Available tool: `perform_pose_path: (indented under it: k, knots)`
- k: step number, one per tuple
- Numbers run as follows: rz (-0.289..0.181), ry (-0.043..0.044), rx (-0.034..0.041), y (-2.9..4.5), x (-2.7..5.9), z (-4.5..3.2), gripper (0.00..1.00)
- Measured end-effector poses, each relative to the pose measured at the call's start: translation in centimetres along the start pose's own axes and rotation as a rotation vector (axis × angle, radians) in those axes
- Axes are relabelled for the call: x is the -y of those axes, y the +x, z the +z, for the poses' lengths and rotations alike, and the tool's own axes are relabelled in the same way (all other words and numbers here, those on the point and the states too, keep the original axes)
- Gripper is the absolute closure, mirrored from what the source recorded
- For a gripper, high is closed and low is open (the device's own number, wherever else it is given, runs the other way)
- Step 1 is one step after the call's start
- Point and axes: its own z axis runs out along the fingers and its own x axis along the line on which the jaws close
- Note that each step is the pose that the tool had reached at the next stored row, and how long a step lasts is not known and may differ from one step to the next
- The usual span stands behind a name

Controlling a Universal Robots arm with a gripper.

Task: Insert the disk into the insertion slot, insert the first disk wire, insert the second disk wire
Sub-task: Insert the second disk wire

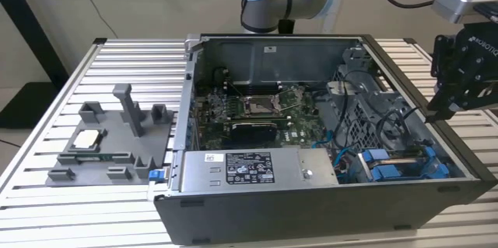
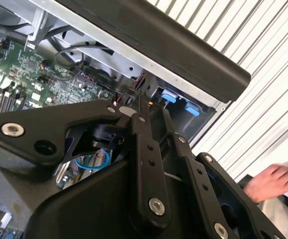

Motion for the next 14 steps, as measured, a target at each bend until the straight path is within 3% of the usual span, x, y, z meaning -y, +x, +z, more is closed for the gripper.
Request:
perform_pose_path:
  k: [14]
  knots:
    - [0.0,-0.0001,0.0004,0.0,-0.02,0.4,0.73]
